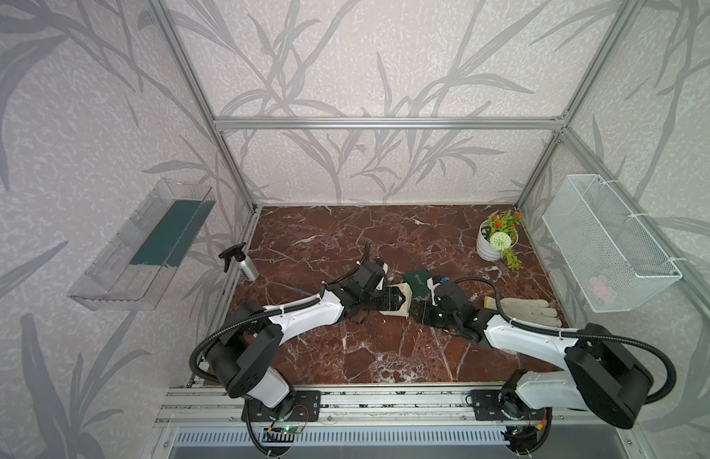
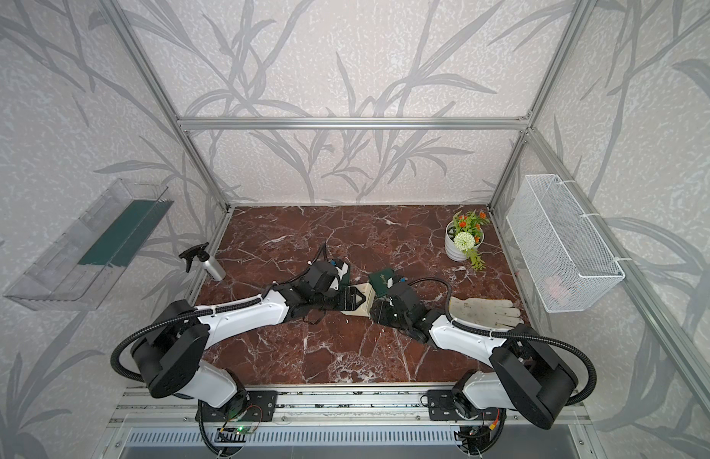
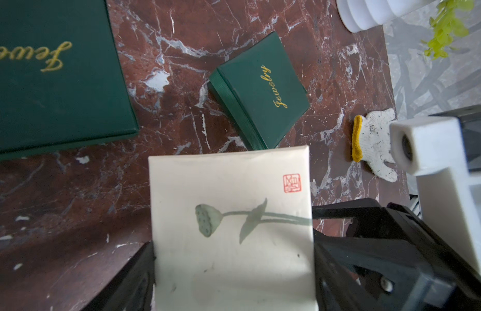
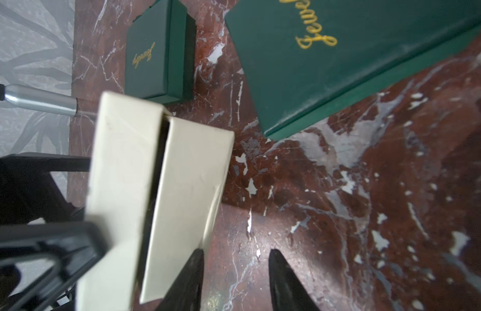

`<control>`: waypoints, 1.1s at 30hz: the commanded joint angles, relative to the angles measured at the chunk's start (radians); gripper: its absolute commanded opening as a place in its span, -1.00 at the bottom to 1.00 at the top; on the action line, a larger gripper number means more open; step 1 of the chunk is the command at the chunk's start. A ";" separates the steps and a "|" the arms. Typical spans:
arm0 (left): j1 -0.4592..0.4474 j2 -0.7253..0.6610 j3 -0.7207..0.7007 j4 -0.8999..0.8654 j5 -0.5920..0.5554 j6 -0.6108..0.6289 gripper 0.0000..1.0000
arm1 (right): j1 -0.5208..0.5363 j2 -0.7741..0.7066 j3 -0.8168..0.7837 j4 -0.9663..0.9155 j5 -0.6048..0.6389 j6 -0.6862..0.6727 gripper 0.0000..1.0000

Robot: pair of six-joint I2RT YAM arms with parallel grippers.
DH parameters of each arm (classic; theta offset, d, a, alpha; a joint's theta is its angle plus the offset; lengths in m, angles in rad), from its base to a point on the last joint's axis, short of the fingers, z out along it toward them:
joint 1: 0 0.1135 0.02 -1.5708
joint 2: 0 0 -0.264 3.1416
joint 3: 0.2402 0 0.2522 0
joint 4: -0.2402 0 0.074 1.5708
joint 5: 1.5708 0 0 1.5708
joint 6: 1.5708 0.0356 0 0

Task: Take the rings out of the lift-off lid box
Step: Open the lid on the jewelry box, then move the jewelry box to the center of the board, then place the lid at the center of the board.

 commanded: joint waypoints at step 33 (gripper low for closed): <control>-0.012 -0.186 -0.168 -0.301 -0.506 0.121 0.34 | 0.053 -0.042 0.130 -0.322 0.129 -0.065 -0.07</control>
